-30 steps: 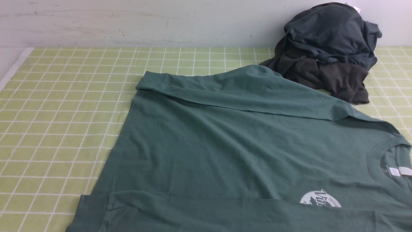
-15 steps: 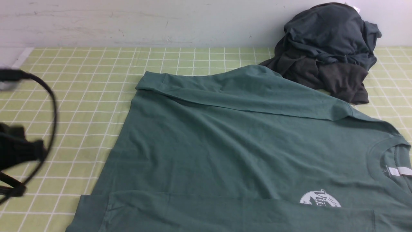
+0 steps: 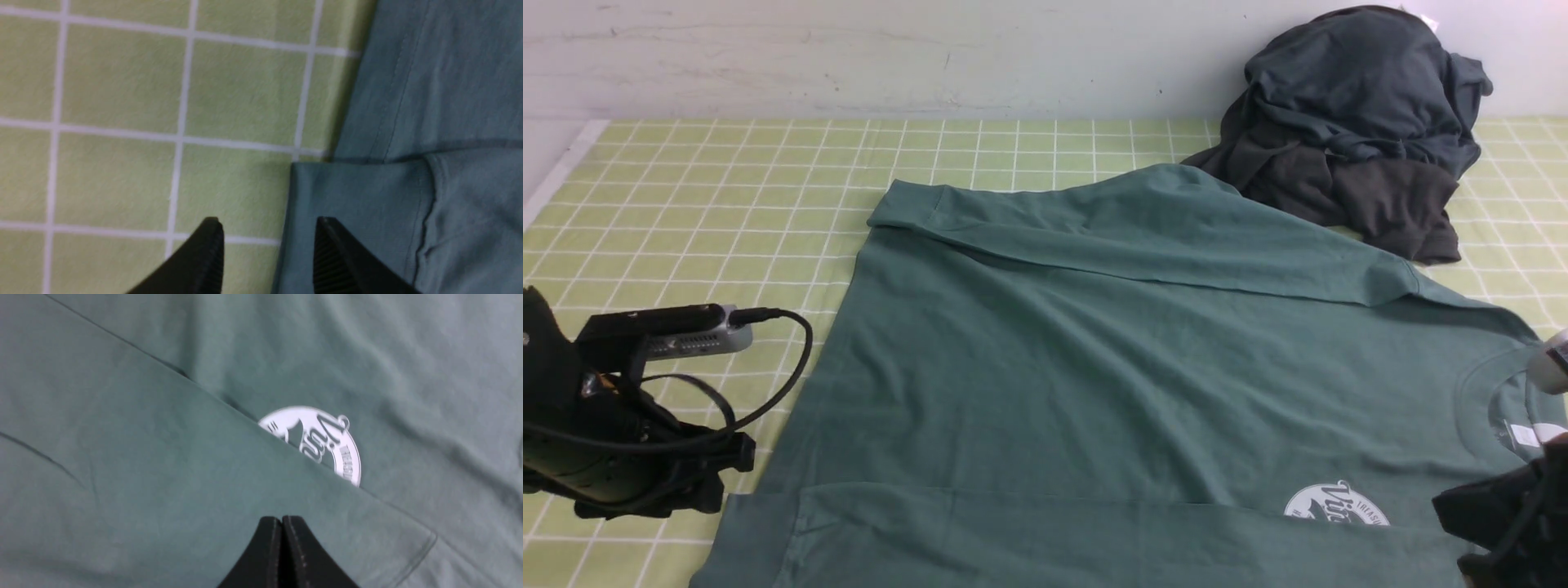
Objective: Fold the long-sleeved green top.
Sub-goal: Use the left arm to clamp the cuff closest to it
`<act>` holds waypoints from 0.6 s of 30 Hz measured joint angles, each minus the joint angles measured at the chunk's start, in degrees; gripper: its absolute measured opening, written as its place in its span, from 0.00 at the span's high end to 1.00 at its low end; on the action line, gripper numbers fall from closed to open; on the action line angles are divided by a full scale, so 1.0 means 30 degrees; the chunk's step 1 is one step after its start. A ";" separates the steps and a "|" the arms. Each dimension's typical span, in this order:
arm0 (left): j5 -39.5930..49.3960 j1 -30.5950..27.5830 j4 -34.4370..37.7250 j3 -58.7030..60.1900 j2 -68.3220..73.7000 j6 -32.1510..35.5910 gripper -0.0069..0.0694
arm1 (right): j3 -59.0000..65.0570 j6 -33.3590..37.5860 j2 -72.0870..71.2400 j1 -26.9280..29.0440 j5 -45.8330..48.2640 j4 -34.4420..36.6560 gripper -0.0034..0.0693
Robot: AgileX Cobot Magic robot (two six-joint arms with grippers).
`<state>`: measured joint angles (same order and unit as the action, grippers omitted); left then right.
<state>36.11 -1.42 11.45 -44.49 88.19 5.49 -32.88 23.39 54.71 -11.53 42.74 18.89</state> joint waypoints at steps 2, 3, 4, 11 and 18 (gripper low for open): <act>-0.0112 0.0000 0.0784 -0.0401 0.0865 0.0971 0.52 | 0.0000 0.0038 0.0000 -0.0213 -0.0447 0.0055 0.97; -0.0115 0.0000 0.0979 -0.0473 0.0958 0.1187 0.52 | 0.0000 0.0061 0.0000 -0.0231 -0.0492 0.0055 0.97; -0.0280 0.0000 0.1522 -0.0640 0.1540 0.1771 0.54 | 0.0000 0.0062 0.0000 -0.0326 -0.0848 0.0055 0.97; -0.0380 0.0000 0.2179 -0.0927 0.2844 0.2326 0.80 | 0.0000 0.0062 0.0000 -0.0347 -0.1650 0.0074 0.97; -0.0022 0.0000 0.2009 -0.0927 0.1746 0.2326 0.88 | 0.0000 0.0077 0.0000 -0.0347 -0.1687 0.0109 0.97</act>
<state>36.05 -1.42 17.47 -47.27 93.42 12.47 -32.88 23.62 54.71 -12.57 37.68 19.22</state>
